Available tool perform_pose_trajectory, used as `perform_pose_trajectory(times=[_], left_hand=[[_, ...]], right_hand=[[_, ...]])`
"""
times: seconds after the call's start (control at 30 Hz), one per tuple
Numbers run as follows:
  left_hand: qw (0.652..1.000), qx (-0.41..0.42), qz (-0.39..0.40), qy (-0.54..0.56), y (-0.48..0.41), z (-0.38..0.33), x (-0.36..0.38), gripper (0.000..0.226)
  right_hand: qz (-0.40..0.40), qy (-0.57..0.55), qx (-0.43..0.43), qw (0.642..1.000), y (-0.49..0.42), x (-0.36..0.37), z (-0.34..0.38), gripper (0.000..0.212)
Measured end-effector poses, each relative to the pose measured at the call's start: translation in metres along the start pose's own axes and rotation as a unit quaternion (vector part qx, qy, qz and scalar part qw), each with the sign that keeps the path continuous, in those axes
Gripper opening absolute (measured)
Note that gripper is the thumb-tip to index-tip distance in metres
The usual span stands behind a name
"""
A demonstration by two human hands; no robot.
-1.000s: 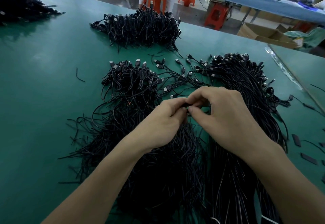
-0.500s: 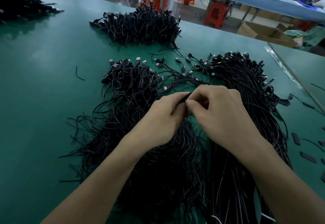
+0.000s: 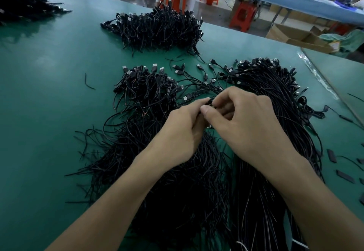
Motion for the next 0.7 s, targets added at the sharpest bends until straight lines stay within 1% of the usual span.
perform_pose_trajectory(times=[0.1, 0.27, 0.37, 0.43, 0.6, 0.7], left_hand=[[0.999, -0.008, 0.006, -0.031, 0.0019, -0.0039, -0.0032, 0.040], [1.000, 0.001, 0.005, 0.001, 0.0005, -0.0089, -0.0033, 0.029], [0.999, -0.014, 0.011, 0.043, -0.0026, -0.0032, -0.0034, 0.022], [0.996, -0.035, 0.015, 0.085, -0.0047, -0.0009, -0.0031, 0.022], [0.985, -0.057, 0.037, 0.158, -0.0055, -0.0026, -0.0047, 0.023], [0.977, -0.076, 0.032, 0.196, -0.0053, -0.0018, -0.0062, 0.024]], right_hand=[[0.003, 0.004, -0.013, 1.000, -0.0001, 0.0009, 0.0001, 0.016], [0.012, 0.013, -0.026, 1.000, 0.0007, 0.0011, 0.0005, 0.013], [0.014, -0.014, -0.019, 1.000, 0.0012, 0.0014, 0.0016, 0.015], [0.016, -0.035, -0.019, 0.999, 0.0015, 0.0017, 0.0015, 0.016], [0.016, -0.059, -0.028, 0.998, 0.0013, 0.0035, -0.0014, 0.018], [0.015, -0.079, -0.032, 0.996, 0.0008, 0.0025, -0.0047, 0.017]])
Point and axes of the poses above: each hand's wrist, its own y-axis away from the middle knuckle, its own x-axis out of the palm, z = x × y, the point moved 1 cm from there along -y, towards the middle knuckle, and after that the axes turned 2 degrees about -y, right-handed, at the moved point
